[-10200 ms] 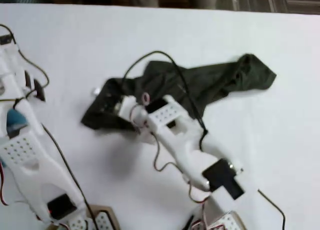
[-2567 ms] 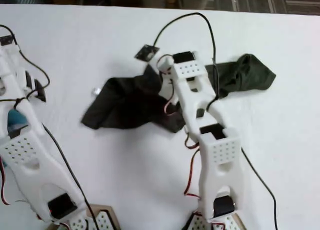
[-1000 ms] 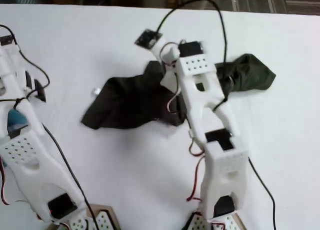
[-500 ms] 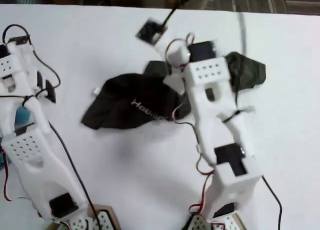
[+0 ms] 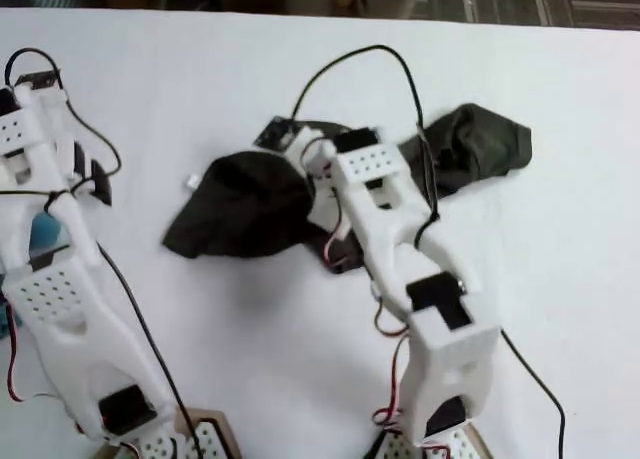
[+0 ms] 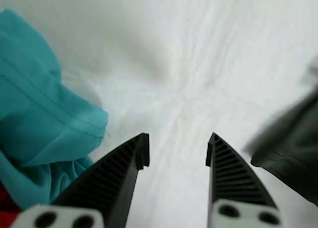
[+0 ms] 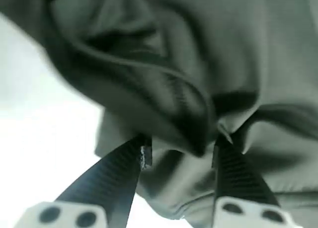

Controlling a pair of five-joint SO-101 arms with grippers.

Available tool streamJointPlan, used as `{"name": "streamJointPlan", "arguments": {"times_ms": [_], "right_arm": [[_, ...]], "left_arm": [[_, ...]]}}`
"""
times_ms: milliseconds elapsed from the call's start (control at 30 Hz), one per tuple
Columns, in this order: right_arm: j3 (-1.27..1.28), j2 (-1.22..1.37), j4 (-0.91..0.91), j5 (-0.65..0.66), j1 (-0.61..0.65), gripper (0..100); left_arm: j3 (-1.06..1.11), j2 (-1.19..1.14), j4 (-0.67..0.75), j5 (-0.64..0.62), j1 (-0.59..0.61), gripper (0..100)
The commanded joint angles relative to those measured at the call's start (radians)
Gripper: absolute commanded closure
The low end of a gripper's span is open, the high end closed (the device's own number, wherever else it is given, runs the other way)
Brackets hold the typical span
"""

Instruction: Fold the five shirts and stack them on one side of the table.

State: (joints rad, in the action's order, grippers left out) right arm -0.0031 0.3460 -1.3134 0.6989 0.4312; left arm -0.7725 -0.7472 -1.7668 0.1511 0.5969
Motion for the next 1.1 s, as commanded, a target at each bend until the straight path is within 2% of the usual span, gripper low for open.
{"name": "streamJointPlan", "arguments": {"times_ms": [0,200,600,700,833,1067], "right_arm": [[0.098,-0.177,0.022,-0.006,0.047,80.2],[0.238,-0.274,0.171,-0.003,0.030,80.3],[0.014,-0.013,0.191,-0.003,0.005,80.4],[-0.040,0.036,0.153,-0.003,0.005,81.8],[-0.117,0.044,0.076,-0.006,0.005,99.0],[-0.293,-0.110,-0.127,-0.008,0.007,97.4]], "left_arm": [[-0.005,0.009,-0.012,0.005,-0.005,78],[-0.004,0.009,-0.011,0.005,-0.005,78],[0.002,0.011,-0.014,0.005,-0.005,78],[0.002,0.015,-0.014,0.006,-0.005,78],[0.001,0.014,-0.012,0.006,-0.005,78],[-0.002,0.009,-0.012,0.006,-0.006,78]]}}
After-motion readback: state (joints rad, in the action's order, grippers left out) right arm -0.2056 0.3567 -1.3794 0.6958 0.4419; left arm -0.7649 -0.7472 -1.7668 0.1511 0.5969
